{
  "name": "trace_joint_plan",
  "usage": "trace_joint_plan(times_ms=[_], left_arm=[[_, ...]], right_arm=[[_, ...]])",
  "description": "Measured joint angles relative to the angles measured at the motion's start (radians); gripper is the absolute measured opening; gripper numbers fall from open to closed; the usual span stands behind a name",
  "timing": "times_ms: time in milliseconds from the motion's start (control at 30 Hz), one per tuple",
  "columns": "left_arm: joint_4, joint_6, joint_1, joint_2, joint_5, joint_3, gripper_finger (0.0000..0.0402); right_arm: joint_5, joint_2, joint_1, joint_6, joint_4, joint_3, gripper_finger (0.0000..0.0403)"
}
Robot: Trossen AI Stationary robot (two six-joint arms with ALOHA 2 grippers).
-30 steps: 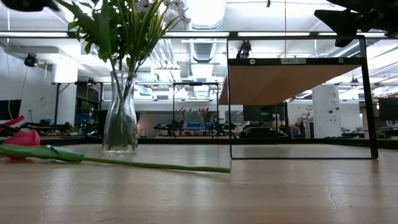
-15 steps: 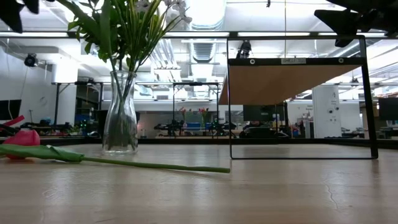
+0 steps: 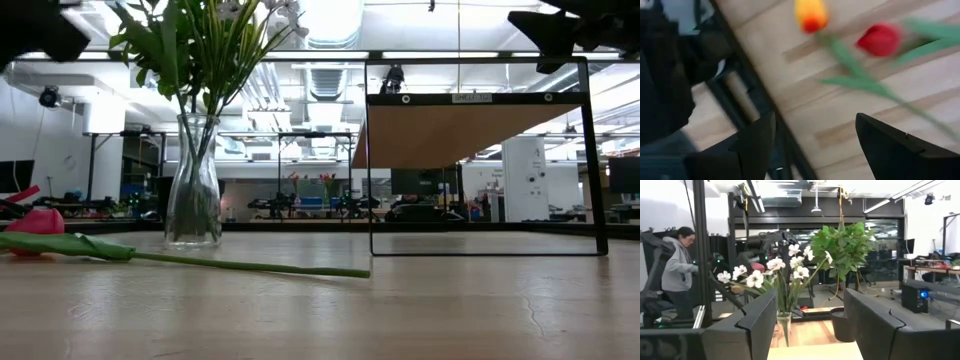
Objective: Pick and place flowers into a vace then onto a shelf
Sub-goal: Put the yellow tulip into the left transparent glass vase
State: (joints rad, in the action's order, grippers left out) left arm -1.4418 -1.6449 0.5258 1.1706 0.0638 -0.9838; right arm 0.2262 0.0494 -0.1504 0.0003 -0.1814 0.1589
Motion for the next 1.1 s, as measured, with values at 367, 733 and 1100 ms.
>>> trace_joint_plan(times_ms=[367, 733, 1100], left_arm=[[0.132, -0.187, 0.075, 0.017, 0.032, 0.138, 0.0258], [0.525, -0.355, 0.122, 0.022, -0.039, 0.339, 0.0258], [0.596, -0.511, 0.122, 0.022, -0.16, 0.448, 0.0258]], right_arm=[[0.001, 0.0, 0.0, -0.001, 0.019, 0.0, 0.0219], [0.001, 0.0, 0.0, 0.0, 0.025, 0.0, 0.0219], [0.002, 0.0, 0.0, -0.002, 0.021, 0.0, 0.0219]])
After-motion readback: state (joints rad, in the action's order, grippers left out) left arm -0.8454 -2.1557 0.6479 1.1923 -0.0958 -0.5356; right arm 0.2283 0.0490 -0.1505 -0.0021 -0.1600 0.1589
